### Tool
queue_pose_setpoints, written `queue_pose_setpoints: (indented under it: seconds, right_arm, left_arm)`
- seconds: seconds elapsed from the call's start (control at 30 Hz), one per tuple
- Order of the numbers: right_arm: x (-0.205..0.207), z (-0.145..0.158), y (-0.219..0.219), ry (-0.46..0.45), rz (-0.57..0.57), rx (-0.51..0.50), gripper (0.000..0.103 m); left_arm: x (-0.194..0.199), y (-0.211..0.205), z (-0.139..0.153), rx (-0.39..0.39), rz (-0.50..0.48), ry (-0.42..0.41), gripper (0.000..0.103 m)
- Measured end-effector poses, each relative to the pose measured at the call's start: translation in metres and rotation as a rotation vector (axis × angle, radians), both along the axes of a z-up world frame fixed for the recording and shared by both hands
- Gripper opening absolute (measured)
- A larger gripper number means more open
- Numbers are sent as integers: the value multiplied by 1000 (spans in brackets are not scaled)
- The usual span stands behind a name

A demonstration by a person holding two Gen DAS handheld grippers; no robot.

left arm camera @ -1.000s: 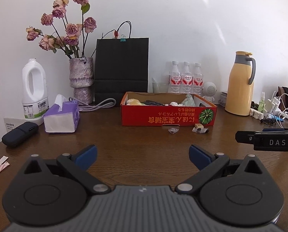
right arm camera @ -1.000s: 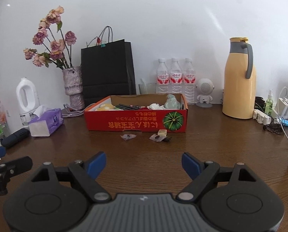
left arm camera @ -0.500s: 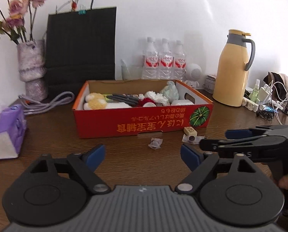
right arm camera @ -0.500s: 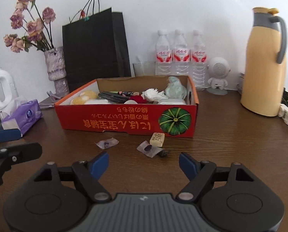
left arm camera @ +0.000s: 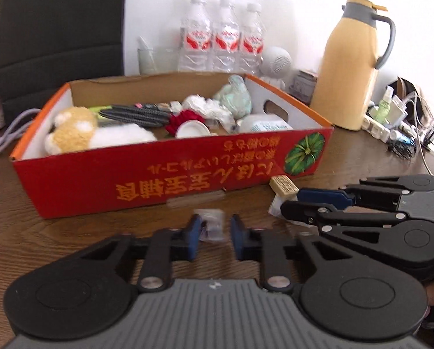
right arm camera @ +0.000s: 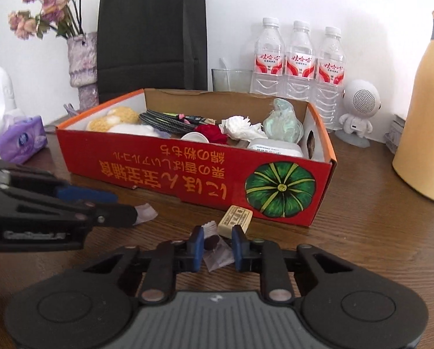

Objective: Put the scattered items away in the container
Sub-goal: 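Grasp a clear wrapped candy with the left tool while the right tool grasps another wrapped candy, then carry both wrapped candies over the cardboard box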

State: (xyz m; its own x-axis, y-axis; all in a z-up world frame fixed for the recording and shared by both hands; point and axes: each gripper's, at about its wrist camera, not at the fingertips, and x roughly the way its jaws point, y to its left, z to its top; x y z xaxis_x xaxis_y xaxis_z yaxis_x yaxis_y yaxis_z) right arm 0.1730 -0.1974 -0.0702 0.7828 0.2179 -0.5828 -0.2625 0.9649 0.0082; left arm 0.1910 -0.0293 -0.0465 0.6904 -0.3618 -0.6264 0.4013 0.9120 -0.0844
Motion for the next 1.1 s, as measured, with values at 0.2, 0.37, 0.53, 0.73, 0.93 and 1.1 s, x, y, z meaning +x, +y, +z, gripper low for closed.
queue_pose_setpoints:
  seconds: [0.2, 0.37, 0.53, 0.73, 0.93, 1.1]
  right_arm:
    - [-3, -1, 5, 21, 32, -9, 23]
    - [-2, -1, 9, 23, 36, -17, 16]
    - [-14, 11, 12, -40, 22, -18, 11]
    - [-75, 58, 7, -176, -38, 34, 11]
    - [-153, 72, 1, -215, -102, 147, 11]
    - [-196, 54, 21, -224, -66, 144, 11]
  left_arm:
    - [-9, -7, -1, 30, -12, -25, 16]
    - [-28, -1, 8, 22, 55, -37, 15]
    - [-67, 22, 34, 18, 179, -104, 14]
    - [-127, 49, 62, 31, 315, -199, 15]
    - [-193, 46, 61, -13, 406, -289, 15]
    - [-232, 43, 50, -35, 439, -277, 15]
